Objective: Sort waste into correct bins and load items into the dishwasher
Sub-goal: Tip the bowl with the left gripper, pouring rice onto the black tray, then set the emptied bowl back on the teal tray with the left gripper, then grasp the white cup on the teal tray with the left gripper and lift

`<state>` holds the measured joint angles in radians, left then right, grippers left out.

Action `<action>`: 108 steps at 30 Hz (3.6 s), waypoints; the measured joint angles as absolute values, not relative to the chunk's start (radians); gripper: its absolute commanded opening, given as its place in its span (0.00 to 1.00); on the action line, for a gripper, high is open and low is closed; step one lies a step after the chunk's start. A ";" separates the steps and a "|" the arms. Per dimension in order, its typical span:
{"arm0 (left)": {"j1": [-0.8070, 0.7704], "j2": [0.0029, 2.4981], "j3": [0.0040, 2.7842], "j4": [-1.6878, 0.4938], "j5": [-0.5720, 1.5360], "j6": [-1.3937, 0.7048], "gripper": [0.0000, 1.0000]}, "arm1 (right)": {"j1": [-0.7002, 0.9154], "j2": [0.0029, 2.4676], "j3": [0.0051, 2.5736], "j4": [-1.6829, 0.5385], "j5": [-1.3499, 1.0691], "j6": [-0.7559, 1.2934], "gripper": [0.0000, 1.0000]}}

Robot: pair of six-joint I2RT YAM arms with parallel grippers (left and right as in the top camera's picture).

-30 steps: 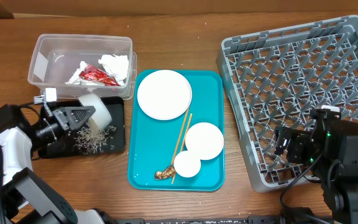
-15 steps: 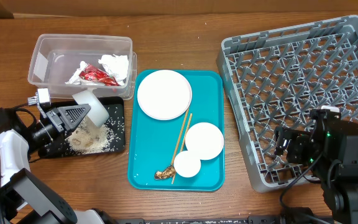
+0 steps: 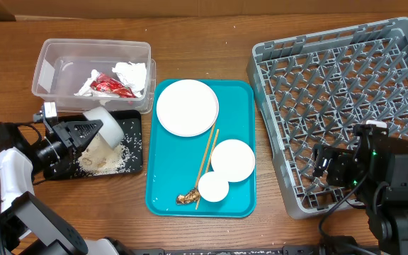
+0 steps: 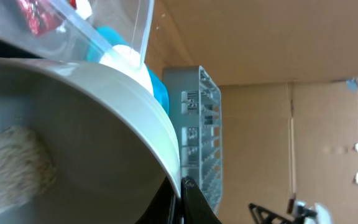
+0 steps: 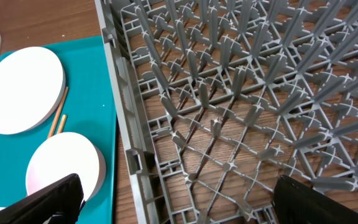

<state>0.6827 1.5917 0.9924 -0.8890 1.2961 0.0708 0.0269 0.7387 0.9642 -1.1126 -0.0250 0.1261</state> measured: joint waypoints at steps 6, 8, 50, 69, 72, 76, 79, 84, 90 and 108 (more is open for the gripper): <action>0.683 1.592 0.991 -0.818 1.386 0.006 0.04 | 0.027 0.739 0.964 -1.113 -0.025 0.126 1.00; 0.683 1.592 0.990 -0.813 1.371 -0.021 0.04 | 0.027 0.739 0.964 -1.113 -0.025 0.126 1.00; 0.328 1.252 0.991 -0.903 0.852 0.011 0.04 | 0.027 0.739 0.964 -1.116 -0.025 0.126 1.00; -0.465 1.527 0.996 -0.780 0.189 -0.194 0.04 | 0.027 0.739 0.964 -1.115 -0.025 0.126 1.00; -0.479 1.561 0.996 -0.770 0.171 -0.203 0.18 | 0.027 0.739 0.964 -1.115 -0.025 0.126 1.00; -0.481 1.565 0.996 -0.770 0.159 -0.213 0.44 | 0.027 0.739 0.964 -1.115 -0.026 0.127 1.00; -0.481 1.566 0.997 -0.781 0.156 -0.211 0.52 | 0.027 0.739 0.964 -1.115 -0.025 0.126 1.00; -0.481 1.569 1.054 -0.879 0.152 -0.211 0.56 | 0.027 0.739 0.964 -1.115 -0.025 0.126 1.00; -0.485 1.572 1.217 -1.024 0.153 -0.184 0.57 | 0.027 0.739 0.964 -1.117 -0.025 0.126 1.00; -0.667 1.582 1.161 -1.081 0.204 -0.097 0.52 | 0.027 0.739 0.964 -1.118 -0.025 0.126 1.00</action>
